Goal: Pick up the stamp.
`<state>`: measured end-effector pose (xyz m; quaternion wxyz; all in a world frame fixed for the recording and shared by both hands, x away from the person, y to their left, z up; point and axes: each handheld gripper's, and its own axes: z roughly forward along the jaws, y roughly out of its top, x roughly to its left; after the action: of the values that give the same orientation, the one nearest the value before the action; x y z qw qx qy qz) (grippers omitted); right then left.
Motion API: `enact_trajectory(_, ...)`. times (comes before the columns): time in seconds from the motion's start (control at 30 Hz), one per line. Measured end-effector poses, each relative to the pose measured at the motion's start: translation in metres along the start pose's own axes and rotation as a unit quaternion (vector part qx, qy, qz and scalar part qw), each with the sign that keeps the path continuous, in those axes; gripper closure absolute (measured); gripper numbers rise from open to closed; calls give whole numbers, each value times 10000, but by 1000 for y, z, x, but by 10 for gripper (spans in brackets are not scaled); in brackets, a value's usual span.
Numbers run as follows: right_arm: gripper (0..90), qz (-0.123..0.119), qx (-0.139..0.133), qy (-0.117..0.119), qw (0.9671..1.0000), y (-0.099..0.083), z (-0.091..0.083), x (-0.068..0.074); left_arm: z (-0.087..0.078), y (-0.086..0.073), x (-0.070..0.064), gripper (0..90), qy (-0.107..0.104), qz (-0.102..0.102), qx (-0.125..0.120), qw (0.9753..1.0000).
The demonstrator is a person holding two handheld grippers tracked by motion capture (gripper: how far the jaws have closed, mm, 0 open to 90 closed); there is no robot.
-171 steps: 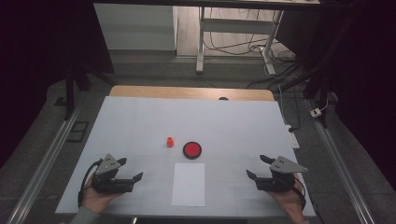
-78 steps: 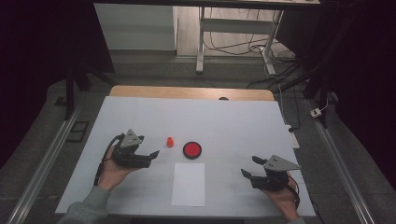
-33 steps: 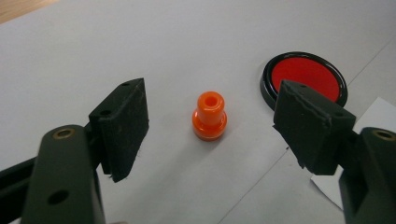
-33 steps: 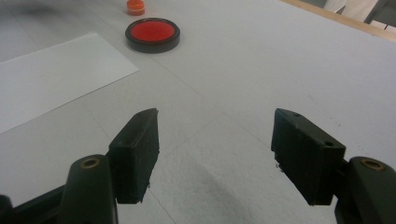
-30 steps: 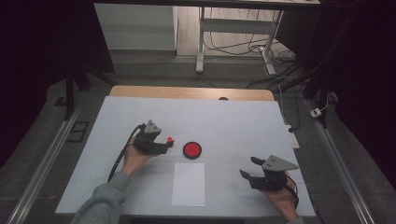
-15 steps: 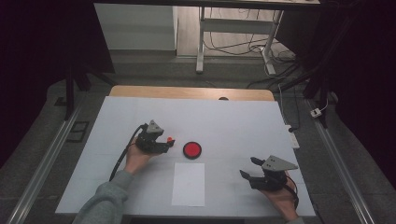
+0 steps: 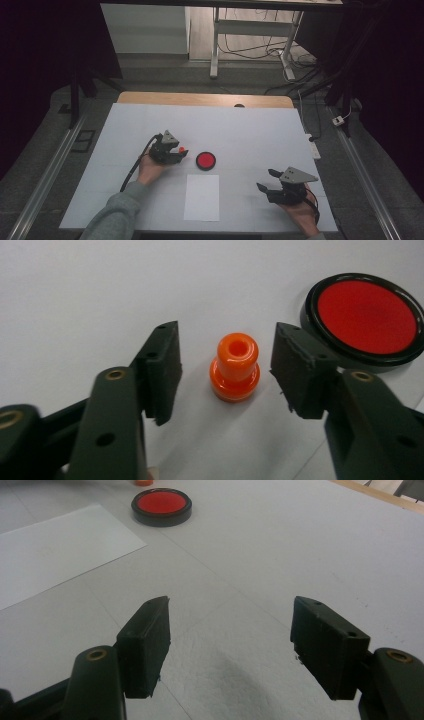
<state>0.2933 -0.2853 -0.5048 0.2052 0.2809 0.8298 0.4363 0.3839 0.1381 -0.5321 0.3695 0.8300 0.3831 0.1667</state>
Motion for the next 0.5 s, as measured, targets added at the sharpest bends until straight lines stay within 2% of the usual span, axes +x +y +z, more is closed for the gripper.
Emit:
enact_trajectory(0.4, 319, 20, 25, -37, 10000, -1, -2, -1, 4, -1, 1, 575, 18, 44, -111, 9999)
enact_trajectory(0.5, 319, 5, 27, -40, 10000, -1, -2, -1, 5, -1, 1, 607, -41, 39, -143, 9999)
